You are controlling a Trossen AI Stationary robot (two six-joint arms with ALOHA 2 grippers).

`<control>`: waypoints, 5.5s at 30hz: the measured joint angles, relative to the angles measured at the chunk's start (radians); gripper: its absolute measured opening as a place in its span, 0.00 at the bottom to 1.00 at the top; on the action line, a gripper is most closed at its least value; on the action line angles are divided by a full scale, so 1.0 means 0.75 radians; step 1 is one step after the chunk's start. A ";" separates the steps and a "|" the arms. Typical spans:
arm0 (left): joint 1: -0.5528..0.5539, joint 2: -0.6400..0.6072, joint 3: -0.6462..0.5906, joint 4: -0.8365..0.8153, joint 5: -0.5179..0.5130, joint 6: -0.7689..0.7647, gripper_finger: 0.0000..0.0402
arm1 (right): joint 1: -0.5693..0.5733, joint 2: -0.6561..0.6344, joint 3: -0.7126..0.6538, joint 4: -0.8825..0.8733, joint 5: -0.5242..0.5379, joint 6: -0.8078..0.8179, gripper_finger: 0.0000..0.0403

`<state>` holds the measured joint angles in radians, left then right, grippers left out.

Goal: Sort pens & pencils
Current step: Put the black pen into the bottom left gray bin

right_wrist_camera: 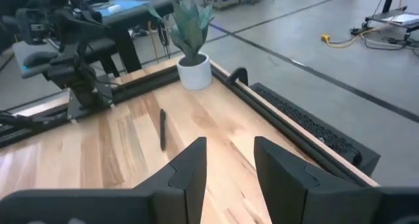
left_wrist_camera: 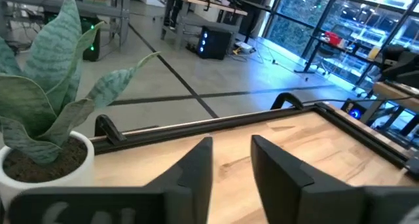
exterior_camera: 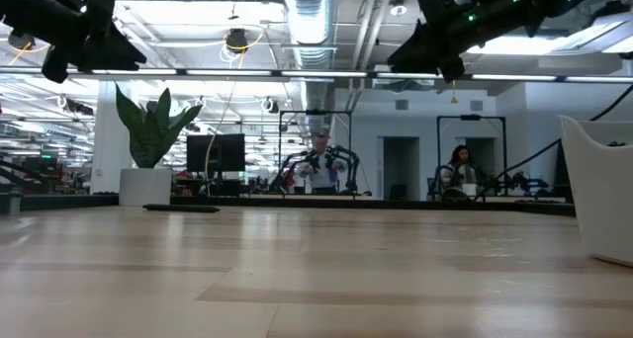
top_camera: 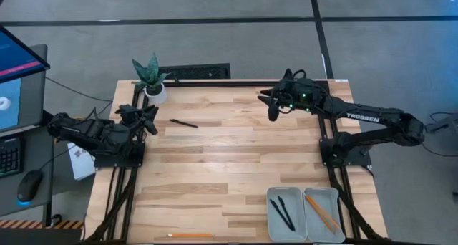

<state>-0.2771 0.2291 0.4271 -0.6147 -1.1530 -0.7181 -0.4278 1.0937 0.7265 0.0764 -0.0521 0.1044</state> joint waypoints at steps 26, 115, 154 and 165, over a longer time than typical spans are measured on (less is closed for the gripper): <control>0.001 0.000 0.000 0.143 0.064 -0.703 0.50 | 0.000 0.008 0.000 0.197 -0.001 -0.013 0.37; 1.150 1.775 0.774 -0.496 1.494 1.939 0.49 | 0.012 0.009 0.001 0.188 0.000 -0.010 0.37; 1.256 1.975 0.712 -0.331 1.500 1.906 0.49 | 0.007 0.010 0.001 0.175 0.001 -0.049 0.37; 1.249 2.041 0.718 -0.288 1.482 1.866 0.49 | 0.007 0.011 0.001 0.148 0.001 -0.048 0.37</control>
<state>0.6598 1.7599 0.9654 -0.8310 -0.0416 0.6815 -0.4229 1.1019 0.7273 0.1871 -0.0513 0.0681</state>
